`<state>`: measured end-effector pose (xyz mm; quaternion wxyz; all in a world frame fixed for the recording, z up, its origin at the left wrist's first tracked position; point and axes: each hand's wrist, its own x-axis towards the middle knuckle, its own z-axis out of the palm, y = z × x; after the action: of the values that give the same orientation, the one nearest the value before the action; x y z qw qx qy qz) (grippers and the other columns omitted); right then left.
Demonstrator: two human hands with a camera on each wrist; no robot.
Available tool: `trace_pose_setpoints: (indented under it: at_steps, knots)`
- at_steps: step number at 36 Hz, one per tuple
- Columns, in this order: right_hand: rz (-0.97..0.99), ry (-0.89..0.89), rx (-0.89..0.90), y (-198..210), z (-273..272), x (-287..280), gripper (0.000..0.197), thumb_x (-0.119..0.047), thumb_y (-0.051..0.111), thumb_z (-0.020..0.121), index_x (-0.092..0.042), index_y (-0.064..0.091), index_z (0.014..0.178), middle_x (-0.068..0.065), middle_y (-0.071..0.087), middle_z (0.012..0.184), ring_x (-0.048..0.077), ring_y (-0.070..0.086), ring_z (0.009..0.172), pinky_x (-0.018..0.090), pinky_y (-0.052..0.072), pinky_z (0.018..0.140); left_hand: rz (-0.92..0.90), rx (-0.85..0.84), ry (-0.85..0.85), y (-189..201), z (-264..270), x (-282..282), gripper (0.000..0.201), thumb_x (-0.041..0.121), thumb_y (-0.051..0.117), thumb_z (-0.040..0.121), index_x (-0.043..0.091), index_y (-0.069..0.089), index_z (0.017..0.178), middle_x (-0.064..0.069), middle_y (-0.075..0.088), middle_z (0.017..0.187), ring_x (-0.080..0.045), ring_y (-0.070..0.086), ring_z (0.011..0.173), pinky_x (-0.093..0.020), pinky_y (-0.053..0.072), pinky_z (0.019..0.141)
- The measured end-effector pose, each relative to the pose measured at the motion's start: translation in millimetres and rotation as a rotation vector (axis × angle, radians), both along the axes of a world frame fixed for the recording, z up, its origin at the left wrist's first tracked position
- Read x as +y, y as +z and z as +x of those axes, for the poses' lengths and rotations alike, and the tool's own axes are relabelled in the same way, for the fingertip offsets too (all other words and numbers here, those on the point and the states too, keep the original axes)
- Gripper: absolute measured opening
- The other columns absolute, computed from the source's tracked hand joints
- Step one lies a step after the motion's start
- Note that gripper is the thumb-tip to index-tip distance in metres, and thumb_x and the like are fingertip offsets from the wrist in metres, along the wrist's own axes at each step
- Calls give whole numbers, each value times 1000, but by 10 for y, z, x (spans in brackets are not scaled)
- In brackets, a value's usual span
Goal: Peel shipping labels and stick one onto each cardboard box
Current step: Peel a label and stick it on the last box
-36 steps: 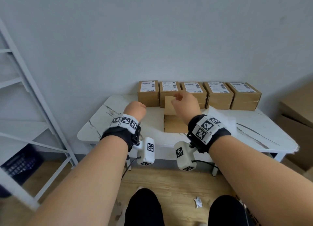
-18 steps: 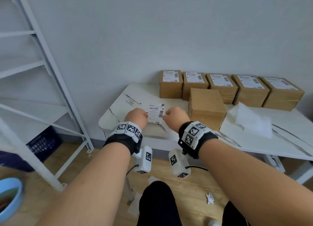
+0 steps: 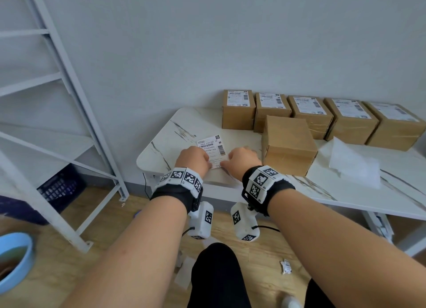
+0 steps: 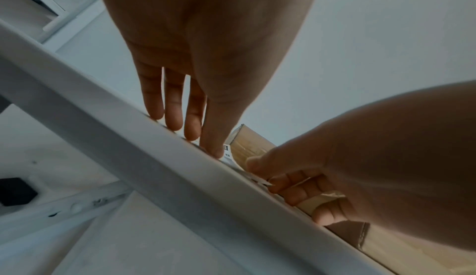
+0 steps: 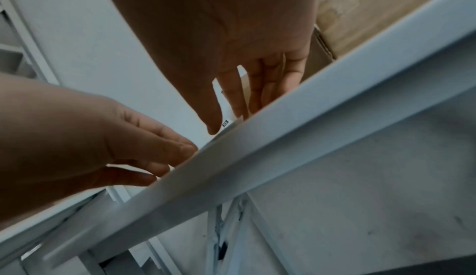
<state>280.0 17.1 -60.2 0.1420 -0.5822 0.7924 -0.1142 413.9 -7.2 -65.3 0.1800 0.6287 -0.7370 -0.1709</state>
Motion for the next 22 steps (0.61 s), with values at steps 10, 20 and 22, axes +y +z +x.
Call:
trace_pose_setpoints:
  at_steps: [10,20,22]
  knots:
    - [-25,-79,-157,56,7,61,14,-19,54,88,-7,58,96,13,61,103,30,60,98,33,51,76,-19,-34,7,-19,-67,67,31,40,73,78,24,69,103,-6,62,116,-26,53,112,-40,48,94]
    - [-36,-145,-373,71,-73,-15,6,-8,55,90,-8,57,84,5,58,82,21,57,71,23,43,54,19,-55,-37,18,-38,61,29,42,75,76,22,67,97,-4,59,117,-27,50,113,-38,46,94]
    - [-35,-159,-400,88,-97,-3,15,-9,60,90,-5,62,104,8,63,98,24,64,90,25,47,67,34,-54,-47,33,-35,66,28,43,76,74,24,66,92,-4,59,116,-27,51,110,-38,47,93]
